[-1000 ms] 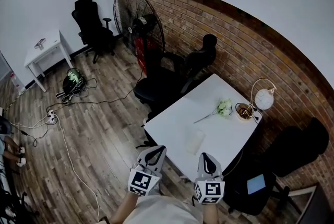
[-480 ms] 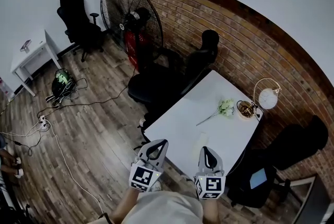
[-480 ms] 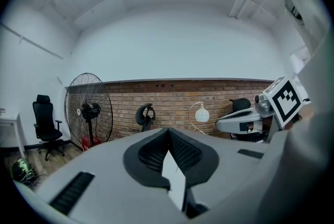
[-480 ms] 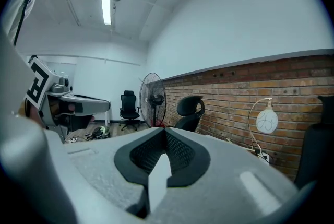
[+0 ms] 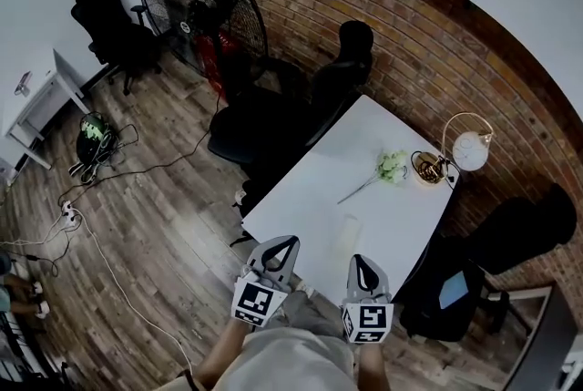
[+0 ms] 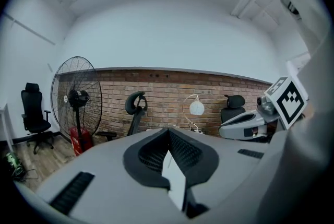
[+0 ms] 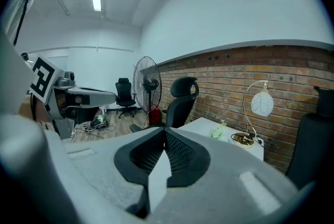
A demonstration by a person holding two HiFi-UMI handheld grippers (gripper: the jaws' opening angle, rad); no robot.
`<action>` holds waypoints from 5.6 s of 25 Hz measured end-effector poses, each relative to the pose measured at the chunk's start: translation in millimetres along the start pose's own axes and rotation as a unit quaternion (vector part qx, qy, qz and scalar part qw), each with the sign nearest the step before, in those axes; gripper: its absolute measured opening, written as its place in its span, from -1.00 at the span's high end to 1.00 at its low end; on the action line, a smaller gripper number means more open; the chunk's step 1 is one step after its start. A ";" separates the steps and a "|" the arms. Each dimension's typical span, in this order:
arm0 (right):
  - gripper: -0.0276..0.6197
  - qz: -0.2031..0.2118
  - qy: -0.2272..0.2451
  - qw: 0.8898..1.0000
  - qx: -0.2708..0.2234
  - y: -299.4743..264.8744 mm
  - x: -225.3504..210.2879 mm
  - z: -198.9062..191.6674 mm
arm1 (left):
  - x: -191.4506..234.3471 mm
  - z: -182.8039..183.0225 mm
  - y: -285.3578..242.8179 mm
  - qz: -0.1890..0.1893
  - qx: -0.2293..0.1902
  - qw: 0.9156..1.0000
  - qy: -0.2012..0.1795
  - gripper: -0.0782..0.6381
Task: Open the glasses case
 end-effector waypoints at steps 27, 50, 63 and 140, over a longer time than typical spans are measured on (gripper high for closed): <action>0.90 -0.018 -0.088 0.991 0.102 -45.3 -76.6 -99.2 | -51.7 -82.4 -141.6 -0.125 0.140 0.977 -0.099 0.77; 0.90 -0.132 -0.142 0.966 0.173 -96.3 -49.4 -143.4 | -34.4 -177.4 -207.0 -0.293 0.209 0.921 -0.150 0.77; 0.88 -0.166 -0.156 0.956 0.187 -119.5 -43.3 -156.9 | -34.9 -205.6 -226.1 -0.347 0.237 0.888 -0.188 0.77; -0.12 -0.127 -0.269 0.930 0.218 -145.7 -38.2 -197.1 | -61.4 -241.3 -233.9 -0.380 0.274 0.855 -0.223 0.77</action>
Point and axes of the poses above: the fingertips, and each gripper's own axes: y backward along the fingers, x to its left, z out of its top, the point moved 8 cm from there along y, backward along the fingers, and after that the axes turned 8 degrees about z, right-handed, at the moved point
